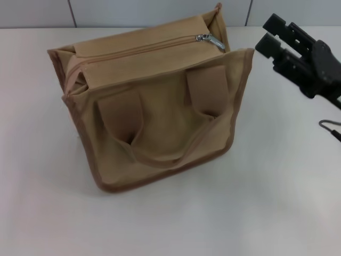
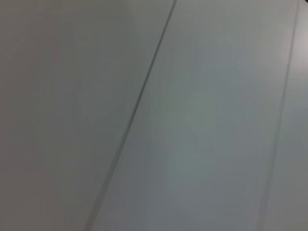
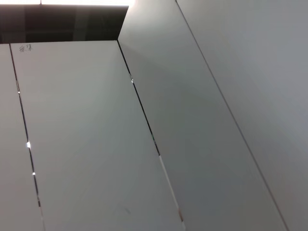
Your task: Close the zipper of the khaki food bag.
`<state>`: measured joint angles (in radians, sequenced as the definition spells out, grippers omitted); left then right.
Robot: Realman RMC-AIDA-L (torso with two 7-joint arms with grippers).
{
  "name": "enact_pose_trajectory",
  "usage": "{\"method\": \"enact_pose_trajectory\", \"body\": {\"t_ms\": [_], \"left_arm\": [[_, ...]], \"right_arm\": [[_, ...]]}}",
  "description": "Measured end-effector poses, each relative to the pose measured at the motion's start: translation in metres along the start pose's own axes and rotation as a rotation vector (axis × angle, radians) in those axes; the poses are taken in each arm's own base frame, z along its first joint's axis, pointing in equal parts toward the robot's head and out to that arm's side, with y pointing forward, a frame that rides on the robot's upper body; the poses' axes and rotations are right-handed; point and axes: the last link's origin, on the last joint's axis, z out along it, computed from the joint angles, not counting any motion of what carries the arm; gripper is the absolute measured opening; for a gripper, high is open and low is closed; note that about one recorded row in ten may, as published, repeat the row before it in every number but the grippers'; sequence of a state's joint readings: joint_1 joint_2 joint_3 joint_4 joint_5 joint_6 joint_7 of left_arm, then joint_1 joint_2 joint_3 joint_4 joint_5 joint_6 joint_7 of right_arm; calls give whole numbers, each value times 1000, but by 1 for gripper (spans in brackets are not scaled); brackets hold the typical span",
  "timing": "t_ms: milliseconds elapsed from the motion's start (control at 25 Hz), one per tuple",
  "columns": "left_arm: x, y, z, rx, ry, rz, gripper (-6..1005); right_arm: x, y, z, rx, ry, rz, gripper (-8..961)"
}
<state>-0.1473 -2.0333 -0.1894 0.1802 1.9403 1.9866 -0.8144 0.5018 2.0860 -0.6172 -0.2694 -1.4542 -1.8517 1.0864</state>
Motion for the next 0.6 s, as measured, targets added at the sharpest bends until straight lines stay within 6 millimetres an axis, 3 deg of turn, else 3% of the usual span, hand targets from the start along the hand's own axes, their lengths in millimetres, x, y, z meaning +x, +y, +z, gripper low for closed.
{"method": "enact_pose_trajectory", "body": {"t_ms": [200,400,440,480,600], "left_arm": [[-11,15,7,-261,-192,6,842],[-32,42,27,-582,-352,14,842],[-38,50,31,-663,-388,11,842],[-40,53,33,-686,-398,10,842],[-43,56,38,-716,-410,9,842]], "right_arm": [[13,8,6,-95,107,-69,715],[34,14,10,-227,358,-98,715],[45,15,8,-262,475,-87,715],[56,16,6,-281,559,-72,715],[60,17,4,-282,586,-68,715]]}}
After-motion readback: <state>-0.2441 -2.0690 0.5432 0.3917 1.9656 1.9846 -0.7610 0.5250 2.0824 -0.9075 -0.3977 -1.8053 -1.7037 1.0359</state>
